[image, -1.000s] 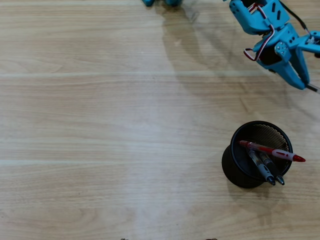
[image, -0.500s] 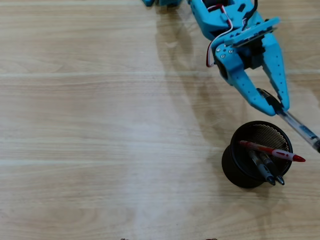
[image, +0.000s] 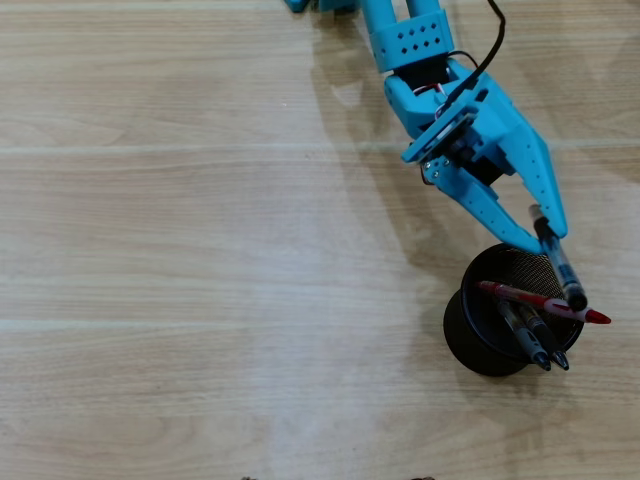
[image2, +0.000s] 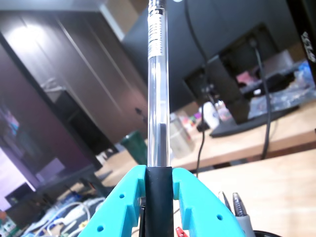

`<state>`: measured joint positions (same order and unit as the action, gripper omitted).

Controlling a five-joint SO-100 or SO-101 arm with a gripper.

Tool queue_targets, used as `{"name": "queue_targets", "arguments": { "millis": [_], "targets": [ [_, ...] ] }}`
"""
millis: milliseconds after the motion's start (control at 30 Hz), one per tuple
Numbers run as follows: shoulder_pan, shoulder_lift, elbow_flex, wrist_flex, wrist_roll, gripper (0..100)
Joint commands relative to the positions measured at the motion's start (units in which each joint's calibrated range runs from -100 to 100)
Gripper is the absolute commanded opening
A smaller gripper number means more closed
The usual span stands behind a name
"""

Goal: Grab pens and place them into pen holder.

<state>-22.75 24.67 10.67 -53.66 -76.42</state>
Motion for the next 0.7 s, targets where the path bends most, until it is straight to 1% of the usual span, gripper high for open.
{"name": "queue_targets", "arguments": {
  "millis": [0, 167, 200, 300, 400, 467, 500, 667],
  "targets": [
    [-0.07, 2.04, -0.03, -8.18, -0.37, 2],
    [-0.55, 3.31, -0.03, -8.35, 0.26, 2],
    [-0.72, 3.31, 0.15, -7.75, 1.09, 2],
    [-1.93, 1.87, -0.48, 0.76, 5.28, 2],
    [-3.38, -0.83, -0.84, 9.70, 6.84, 2],
    [-3.86, -1.34, -1.12, 10.56, 9.04, 2],
    [-3.78, -1.34, -1.21, 10.56, 11.34, 2],
    [-2.81, -1.34, -2.84, 10.47, 12.96, 2]
  ]
}}
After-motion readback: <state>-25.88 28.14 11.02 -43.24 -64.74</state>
